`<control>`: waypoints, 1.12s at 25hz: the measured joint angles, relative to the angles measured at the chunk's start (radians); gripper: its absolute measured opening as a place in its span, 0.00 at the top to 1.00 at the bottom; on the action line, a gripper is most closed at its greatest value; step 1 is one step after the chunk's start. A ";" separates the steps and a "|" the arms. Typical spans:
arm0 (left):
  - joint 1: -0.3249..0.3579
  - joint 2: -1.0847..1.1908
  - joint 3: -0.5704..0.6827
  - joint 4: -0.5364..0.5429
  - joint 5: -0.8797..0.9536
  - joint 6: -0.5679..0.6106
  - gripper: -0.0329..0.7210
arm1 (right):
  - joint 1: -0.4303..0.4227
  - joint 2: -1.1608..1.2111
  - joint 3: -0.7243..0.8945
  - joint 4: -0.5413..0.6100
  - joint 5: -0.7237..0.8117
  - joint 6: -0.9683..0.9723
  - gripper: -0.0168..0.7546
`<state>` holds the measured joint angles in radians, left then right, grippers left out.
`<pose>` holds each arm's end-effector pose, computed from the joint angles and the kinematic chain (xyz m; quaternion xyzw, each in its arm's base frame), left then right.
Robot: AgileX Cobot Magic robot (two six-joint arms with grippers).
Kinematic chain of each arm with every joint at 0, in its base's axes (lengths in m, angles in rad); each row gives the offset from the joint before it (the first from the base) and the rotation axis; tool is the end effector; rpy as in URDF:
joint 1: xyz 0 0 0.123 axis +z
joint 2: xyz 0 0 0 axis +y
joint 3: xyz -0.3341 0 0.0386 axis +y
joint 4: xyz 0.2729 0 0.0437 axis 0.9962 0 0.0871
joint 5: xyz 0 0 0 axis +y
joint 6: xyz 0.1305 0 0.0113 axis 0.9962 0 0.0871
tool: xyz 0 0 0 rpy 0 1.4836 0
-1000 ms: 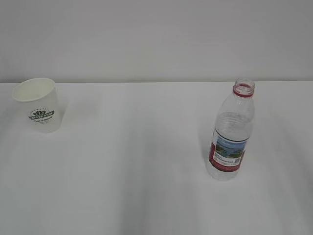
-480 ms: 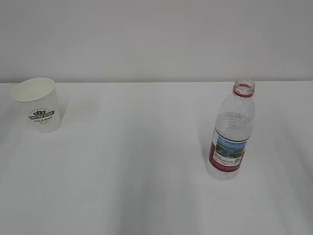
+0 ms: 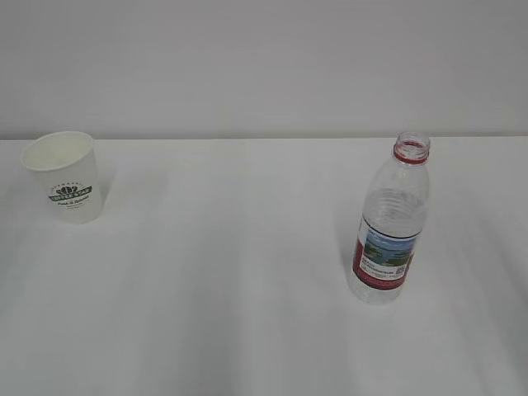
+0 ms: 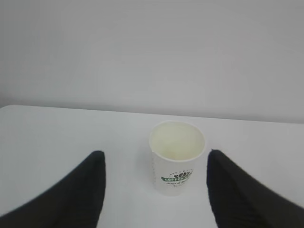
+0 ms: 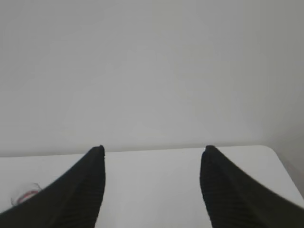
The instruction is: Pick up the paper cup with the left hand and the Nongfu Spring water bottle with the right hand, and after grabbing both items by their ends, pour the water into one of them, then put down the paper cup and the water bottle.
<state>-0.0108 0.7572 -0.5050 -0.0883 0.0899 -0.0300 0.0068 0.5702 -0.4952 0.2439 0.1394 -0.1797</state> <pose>0.1856 -0.0031 0.3217 -0.0399 0.7901 -0.0425 0.6102 0.1449 0.0054 0.3428 0.0095 0.7492 0.0353 0.6613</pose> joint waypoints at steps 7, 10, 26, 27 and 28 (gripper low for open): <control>0.000 0.009 0.020 0.031 -0.041 0.000 0.31 | 0.000 0.000 0.061 -0.013 -0.025 -0.014 0.36; 0.000 0.039 0.037 0.039 -0.090 0.000 0.31 | 0.000 0.000 0.099 -0.014 -0.045 -0.015 0.36; -0.088 0.216 0.174 0.030 -0.349 0.000 0.34 | 0.000 0.021 0.239 -0.009 -0.139 -0.015 0.36; -0.095 0.234 0.174 0.030 -0.363 0.000 0.34 | 0.000 0.036 0.239 -0.009 -0.151 -0.006 0.36; -0.097 0.256 0.174 0.030 -0.377 0.000 0.34 | 0.000 0.052 0.239 -0.009 -0.163 0.007 0.36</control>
<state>-0.1076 1.0131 -0.3306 -0.0580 -0.2868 -0.0300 0.0068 0.6224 -0.2565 0.2354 -0.0237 -0.1731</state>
